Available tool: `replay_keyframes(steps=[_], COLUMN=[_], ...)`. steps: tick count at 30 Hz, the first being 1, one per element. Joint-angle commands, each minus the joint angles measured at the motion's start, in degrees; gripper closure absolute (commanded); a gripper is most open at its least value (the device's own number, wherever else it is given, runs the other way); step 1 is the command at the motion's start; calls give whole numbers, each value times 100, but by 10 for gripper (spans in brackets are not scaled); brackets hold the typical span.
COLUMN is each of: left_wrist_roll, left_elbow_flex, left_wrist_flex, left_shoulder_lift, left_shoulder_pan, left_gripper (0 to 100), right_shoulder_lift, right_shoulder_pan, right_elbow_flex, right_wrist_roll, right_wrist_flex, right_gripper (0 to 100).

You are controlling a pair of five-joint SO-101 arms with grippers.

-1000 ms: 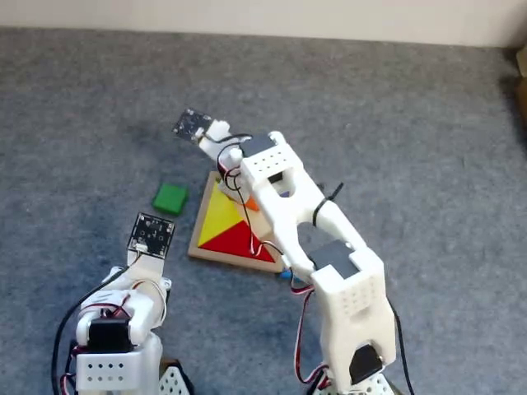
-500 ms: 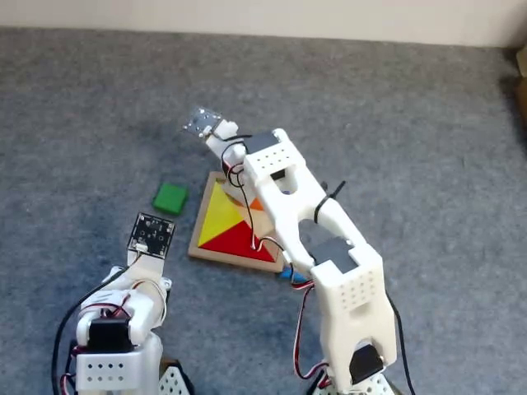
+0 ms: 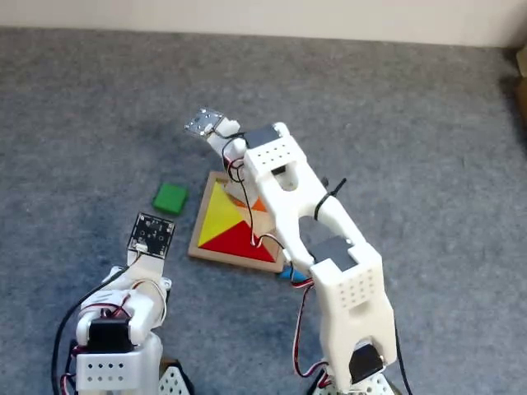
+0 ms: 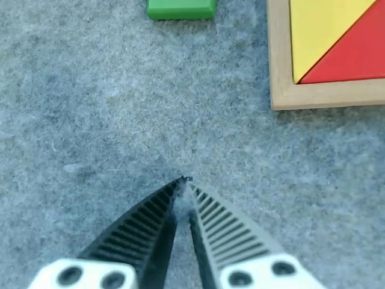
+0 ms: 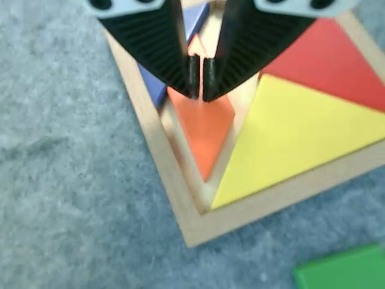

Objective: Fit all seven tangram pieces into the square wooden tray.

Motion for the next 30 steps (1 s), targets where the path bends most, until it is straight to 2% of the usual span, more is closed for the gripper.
replay_keyframes(steps=[1, 5, 16, 26, 30], left_wrist_roll=[18, 18, 18, 18, 18], left_elbow_flex=[101, 101, 101, 101, 101], left_wrist_flex=[18, 18, 18, 18, 18], left_shoulder_lift=[-40, -40, -40, -40, -40], left_shoulder_pan=[-66, -66, -66, -66, -66], left_gripper=[995, 995, 995, 995, 995], right_shoulder_lift=[-382, -312, 198, -505, -1147], right_shoulder_pan=[92, 57, -84, -84, -40], right_elbow_flex=[-356, -303, -48, -22, 13], right_wrist_roll=[-53, -53, -53, -62, -536], right_wrist_flex=[374, 171, -1209, -1218, -1191], right_gripper=[978, 978, 978, 978, 978])
